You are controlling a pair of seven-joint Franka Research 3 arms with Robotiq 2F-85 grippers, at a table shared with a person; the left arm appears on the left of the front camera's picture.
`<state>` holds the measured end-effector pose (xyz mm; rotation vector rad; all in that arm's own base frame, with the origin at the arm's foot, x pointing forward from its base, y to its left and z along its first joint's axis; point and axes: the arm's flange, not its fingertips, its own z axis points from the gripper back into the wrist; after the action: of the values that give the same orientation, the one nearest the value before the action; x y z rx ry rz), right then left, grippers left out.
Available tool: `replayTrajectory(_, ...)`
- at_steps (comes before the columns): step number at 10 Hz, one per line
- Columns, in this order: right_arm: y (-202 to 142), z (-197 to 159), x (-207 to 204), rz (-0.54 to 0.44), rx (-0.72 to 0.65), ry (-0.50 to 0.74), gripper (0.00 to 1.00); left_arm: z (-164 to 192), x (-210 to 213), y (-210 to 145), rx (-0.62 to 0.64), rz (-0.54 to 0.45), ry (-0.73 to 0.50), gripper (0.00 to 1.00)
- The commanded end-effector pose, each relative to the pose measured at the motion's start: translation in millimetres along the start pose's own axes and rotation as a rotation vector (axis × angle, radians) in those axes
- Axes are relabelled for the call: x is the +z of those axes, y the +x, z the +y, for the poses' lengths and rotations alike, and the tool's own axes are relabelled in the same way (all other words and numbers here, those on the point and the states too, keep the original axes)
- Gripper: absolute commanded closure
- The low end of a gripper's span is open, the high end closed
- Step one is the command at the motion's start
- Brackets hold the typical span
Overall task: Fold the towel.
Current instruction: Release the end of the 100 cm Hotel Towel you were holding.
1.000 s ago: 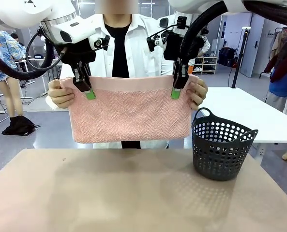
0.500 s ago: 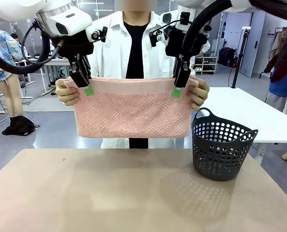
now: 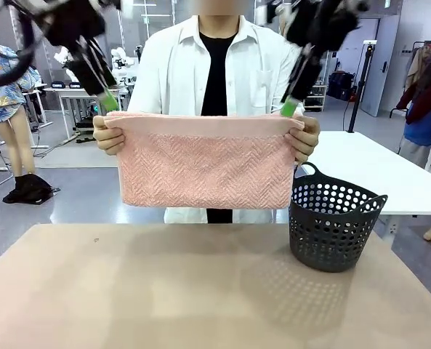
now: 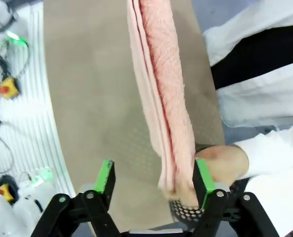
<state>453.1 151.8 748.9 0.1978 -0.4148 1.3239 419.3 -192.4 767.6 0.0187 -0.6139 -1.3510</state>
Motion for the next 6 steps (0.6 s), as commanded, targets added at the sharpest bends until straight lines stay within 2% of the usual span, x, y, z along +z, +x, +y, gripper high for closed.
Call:
replayTrajectory(1, -52.8, -3.5, 23.1, -0.138, -0.085, 0.069, 0.00, -4.0, 27.8, -46.9, 0.102, -0.093, -0.009, 0.00)
replayTrajectory(3, -100.2, -2.4, 45.8, -0.189, -0.206, 0.040, 0.00, 3.6, 64.5, -101.1, 0.298, -0.081, 0.070, 0.00)
replayTrajectory(5, -136.8, 5.6, 66.3, -0.230, -0.323, -0.024, 0.00, 1.7, 92.4, -149.7, 0.474, -0.022, 0.171, 0.00)
replayTrajectory(6, -156.7, 9.3, 74.5, -0.247, -0.379, -0.057, 0.00, -3.8, 106.5, -174.8, 0.548, -0.047, 0.210, 0.00)
